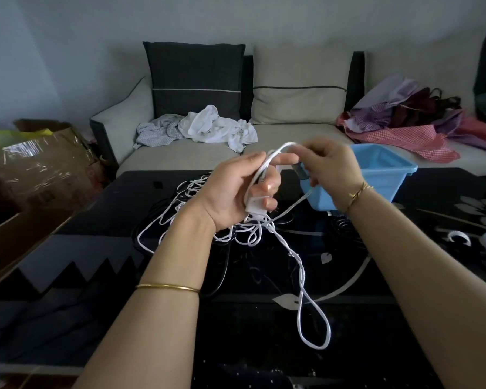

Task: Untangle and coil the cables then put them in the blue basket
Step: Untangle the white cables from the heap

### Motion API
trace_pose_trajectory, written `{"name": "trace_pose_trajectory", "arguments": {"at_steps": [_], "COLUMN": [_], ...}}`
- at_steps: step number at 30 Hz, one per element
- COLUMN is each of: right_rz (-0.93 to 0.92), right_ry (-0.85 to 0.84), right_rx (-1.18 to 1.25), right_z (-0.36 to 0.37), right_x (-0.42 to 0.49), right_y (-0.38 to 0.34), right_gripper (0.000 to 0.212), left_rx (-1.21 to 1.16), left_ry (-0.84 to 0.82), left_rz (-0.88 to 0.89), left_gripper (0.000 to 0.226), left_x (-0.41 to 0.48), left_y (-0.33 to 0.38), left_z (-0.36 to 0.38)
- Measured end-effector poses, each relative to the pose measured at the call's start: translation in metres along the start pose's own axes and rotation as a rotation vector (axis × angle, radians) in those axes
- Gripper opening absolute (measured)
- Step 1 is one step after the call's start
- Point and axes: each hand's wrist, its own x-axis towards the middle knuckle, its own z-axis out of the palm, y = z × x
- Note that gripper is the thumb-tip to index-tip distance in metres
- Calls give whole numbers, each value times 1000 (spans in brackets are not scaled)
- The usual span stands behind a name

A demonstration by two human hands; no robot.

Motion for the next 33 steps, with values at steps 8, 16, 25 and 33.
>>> {"name": "trace_pose_trajectory", "arguments": {"at_steps": [8,16,25,33], "right_rz": [91,4,-166,-215], "right_ry": [-549,-860,-279,-114], "right_rx": [-64,-413,-662,-625], "right_z": [54,34,-5,-3], "right_x": [-45,-45,-21,-8], "right_y": [19,-9,-17,19], "right_gripper": [16,20,5,12], "left_rx": [-503,64,1065,600], "left_ry": [216,709,405,199], "left_rz": [277,417,104,-234], "left_gripper": [27,32,34,35], "left_x": [6,8,2,-2], "left_y": [6,-7,-21,-10], "left_z": [-17,-21,-12,-4]}}
